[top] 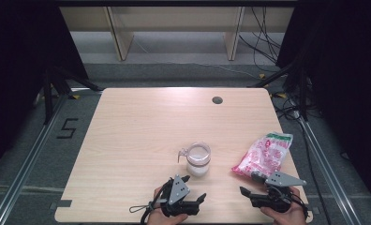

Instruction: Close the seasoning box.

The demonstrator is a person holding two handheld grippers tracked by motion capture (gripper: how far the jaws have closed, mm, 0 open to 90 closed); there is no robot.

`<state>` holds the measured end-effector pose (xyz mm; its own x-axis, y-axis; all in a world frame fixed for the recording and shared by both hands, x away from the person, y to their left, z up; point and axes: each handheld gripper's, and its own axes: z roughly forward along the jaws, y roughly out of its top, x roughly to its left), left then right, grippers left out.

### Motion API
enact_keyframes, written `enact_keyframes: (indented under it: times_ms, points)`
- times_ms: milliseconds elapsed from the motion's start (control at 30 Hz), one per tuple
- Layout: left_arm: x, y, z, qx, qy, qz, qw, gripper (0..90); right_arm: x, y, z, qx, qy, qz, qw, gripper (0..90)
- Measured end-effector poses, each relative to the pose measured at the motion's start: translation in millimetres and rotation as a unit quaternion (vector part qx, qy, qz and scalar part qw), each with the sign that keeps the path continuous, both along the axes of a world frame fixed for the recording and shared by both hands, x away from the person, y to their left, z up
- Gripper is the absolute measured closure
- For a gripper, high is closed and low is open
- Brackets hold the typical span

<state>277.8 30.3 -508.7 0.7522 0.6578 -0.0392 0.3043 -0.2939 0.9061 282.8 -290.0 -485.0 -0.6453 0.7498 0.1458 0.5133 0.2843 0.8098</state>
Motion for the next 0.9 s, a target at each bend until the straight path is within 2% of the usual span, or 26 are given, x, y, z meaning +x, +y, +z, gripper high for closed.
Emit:
enact_keyframes:
  times_ms: [33,67,167,233,267,300,367,400,433,467,500,533,567,633,667,700,767,800,900]
  points:
    - [-0.4,-1.1,-0.4,0.010,0.000,-0.004,0.9999,21.2,-0.4,-0.7,-0.7,-0.003,-0.010,0.000,0.9999,32.3]
    - [-1.1,-4.2,-1.6,0.011,0.003,-0.007,0.9999,21.2,-3.2,-0.6,-1.5,0.001,0.001,0.000,1.0000,32.1]
    - [-1.5,-5.8,-2.7,0.005,0.007,-0.013,0.9999,21.2,-2.6,-2.3,-4.0,-0.006,-0.009,0.009,0.9999,31.6]
    - [-2.6,-5.1,-2.9,0.009,0.002,-0.008,0.9999,21.2,-8.3,-1.4,-3.4,-0.002,0.008,0.001,1.0000,31.6]
    - [-1.8,-2.8,-2.2,0.021,-0.004,-0.011,0.9997,21.2,-7.7,-3.1,-4.1,-0.006,-0.003,0.008,0.9999,31.5]
    - [-2.5,-3.7,-2.9,0.007,0.000,-0.004,1.0000,21.2,-7.7,-3.1,-4.1,-0.006,-0.003,0.008,0.9999,31.5]
    - [-1.9,-1.2,-2.2,0.010,0.002,-0.004,0.9999,21.2,-9.5,-3.8,-4.3,-0.004,0.005,0.005,1.0000,31.4]
    - [-0.9,-0.3,-1.6,0.011,-0.004,-0.006,0.9999,21.2,-9.5,-3.8,-4.3,-0.004,0.005,0.005,1.0000,31.4]
    - [-0.5,1.6,-1.1,0.021,-0.005,-0.007,0.9997,21.2,-9.7,-4.2,-4.0,-0.012,0.003,0.006,0.9999,31.3]
    - [-1.2,1.5,-1.6,0.017,0.001,-0.001,0.9999,21.1,-8.9,-4.6,-4.5,-0.016,-0.005,0.008,0.9998,31.3]
    - [-0.3,2.4,-1.7,0.020,-0.002,-0.004,0.9998,21.0,-8.7,-2.8,-6.2,-0.007,0.003,0.012,0.9999,31.2]
    - [0.5,2.8,-2.0,0.019,-0.004,-0.006,0.9998,21.0,-11.3,-1.3,-5.4,-0.006,0.016,0.001,0.9998,31.2]
    - [0.1,2.1,-2.7,0.009,0.000,0.003,1.0000,21.0,-10.7,-1.2,-6.0,-0.012,0.011,0.006,0.9999,31.2]
    - [0.4,3.3,-2.2,0.016,-0.001,0.002,0.9999,21.0,-11.2,-1.6,-5.4,-0.015,0.015,0.007,0.9998,31.2]
    - [1.5,4.1,-2.3,0.019,-0.006,-0.003,0.9998,21.0,-9.5,-2.6,-6.1,-0.016,0.002,0.013,0.9998,31.2]
    - [1.4,4.1,-2.6,0.015,-0.003,-0.004,0.9999,21.0,-9.5,-2.6,-6.1,-0.016,0.002,0.013,0.9998,31.2]
    - [1.3,5.7,-3.4,0.012,0.001,0.005,0.9999,20.9,-9.8,-3.0,-5.7,-0.015,0.003,0.009,0.9998,31.1]
    - [1.9,8.6,-3.0,0.019,0.003,0.008,0.9998,20.9,-9.7,-3.1,-5.8,-0.016,0.002,0.010,0.9998,31.1]
    - [4.9,14.0,-4.6,0.009,0.005,0.022,0.9997,20.8,-9.1,-3.5,-6.0,-0.020,-0.002,0.013,0.9997,31.1]
